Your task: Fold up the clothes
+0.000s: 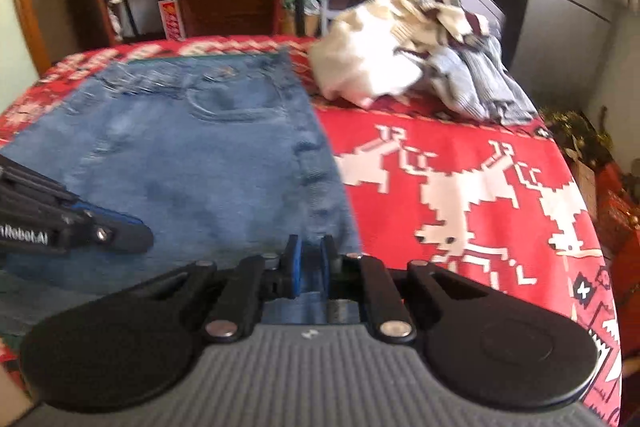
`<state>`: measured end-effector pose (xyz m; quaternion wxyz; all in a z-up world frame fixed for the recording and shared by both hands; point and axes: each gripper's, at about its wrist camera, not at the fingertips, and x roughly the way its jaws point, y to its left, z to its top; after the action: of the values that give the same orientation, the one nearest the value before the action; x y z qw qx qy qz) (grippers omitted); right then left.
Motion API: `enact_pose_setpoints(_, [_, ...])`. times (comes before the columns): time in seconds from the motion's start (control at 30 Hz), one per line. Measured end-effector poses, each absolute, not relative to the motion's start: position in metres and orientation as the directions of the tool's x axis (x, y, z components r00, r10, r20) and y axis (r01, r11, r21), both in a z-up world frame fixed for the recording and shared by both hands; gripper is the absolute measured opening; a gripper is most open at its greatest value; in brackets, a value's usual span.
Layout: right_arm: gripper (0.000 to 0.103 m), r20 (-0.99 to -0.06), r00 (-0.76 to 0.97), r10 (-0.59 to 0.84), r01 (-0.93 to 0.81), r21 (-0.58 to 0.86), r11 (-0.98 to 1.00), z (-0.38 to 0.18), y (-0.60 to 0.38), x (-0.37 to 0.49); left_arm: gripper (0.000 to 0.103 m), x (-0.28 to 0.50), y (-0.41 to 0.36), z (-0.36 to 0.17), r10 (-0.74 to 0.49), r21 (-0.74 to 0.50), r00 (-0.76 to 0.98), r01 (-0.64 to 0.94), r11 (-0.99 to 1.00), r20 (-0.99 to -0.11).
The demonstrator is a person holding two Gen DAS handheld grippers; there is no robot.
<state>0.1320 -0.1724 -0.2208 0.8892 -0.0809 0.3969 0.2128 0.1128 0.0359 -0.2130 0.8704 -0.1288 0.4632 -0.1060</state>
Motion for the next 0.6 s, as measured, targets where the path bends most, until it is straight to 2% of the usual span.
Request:
enact_pose_setpoints(0.3, [0.01,-0.752,0.549,0.364,-0.492,0.062,0.869,-0.218,-0.174,0.157,0.005,0.153,0.034,-0.209,-0.324,-0.361,0.546,0.043,0.932,-0.772])
enact_pose_setpoints(0.6, [0.01,-0.759,0.509,0.406,-0.504,0.12,0.855,-0.223,-0.145,0.224,0.005,0.193,0.035,-0.213,-0.34,-0.405,0.537,-0.005,0.914,-0.772])
